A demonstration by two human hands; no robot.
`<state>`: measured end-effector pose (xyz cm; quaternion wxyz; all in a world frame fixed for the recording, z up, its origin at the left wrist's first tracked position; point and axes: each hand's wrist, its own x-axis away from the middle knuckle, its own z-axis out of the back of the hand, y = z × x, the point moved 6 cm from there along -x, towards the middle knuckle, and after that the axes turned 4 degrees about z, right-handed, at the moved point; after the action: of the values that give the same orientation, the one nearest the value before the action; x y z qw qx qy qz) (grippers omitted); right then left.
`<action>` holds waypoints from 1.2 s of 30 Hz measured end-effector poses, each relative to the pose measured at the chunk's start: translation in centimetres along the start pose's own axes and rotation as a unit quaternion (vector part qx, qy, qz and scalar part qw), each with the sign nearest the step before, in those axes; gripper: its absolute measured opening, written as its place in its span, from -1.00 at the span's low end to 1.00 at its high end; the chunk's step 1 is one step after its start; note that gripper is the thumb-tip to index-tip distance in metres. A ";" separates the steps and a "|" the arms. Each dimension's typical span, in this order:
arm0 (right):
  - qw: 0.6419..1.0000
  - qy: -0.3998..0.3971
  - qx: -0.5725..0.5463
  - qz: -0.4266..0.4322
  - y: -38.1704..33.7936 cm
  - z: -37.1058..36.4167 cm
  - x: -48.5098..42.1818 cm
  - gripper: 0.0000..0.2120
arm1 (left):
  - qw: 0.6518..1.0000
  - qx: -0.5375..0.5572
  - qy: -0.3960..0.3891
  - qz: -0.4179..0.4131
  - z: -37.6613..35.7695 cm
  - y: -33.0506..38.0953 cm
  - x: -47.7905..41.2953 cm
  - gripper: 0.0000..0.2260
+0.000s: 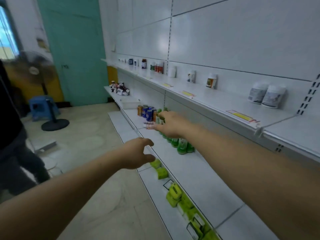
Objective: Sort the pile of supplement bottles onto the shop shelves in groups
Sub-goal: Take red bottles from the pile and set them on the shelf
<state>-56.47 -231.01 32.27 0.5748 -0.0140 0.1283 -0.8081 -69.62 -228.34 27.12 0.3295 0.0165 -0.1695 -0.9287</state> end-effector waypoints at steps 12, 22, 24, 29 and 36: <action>0.999 -0.032 0.002 0.009 4.4 -4.4 -24.8 -0.49 | 0.997 0.023 0.017 0.078 3.2 -10.7 -19.4 -0.50; 0.997 -0.066 0.019 0.022 0.4 -11.8 -47.2 -0.47 | 0.994 0.027 0.039 0.095 7.8 -26.1 -35.3 -0.51; 0.998 -0.062 0.024 0.016 -1.1 -13.0 -52.5 -0.45 | 0.993 0.050 0.044 0.095 9.3 -30.2 -39.0 -0.51; 0.998 -0.064 -0.028 -0.008 -4.0 -14.4 -65.0 -0.43 | 0.993 0.043 0.034 0.101 14.6 -39.4 -48.1 -0.52; 0.997 -0.058 -0.047 -0.021 -4.2 -17.1 -79.8 -0.44 | 0.995 0.027 0.020 0.098 18.3 -48.7 -61.3 -0.52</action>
<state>-36.22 -152.03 26.62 0.5626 -0.0902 0.1324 -0.8111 -53.80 -149.60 23.52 0.4217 0.0276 -0.1884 -0.8865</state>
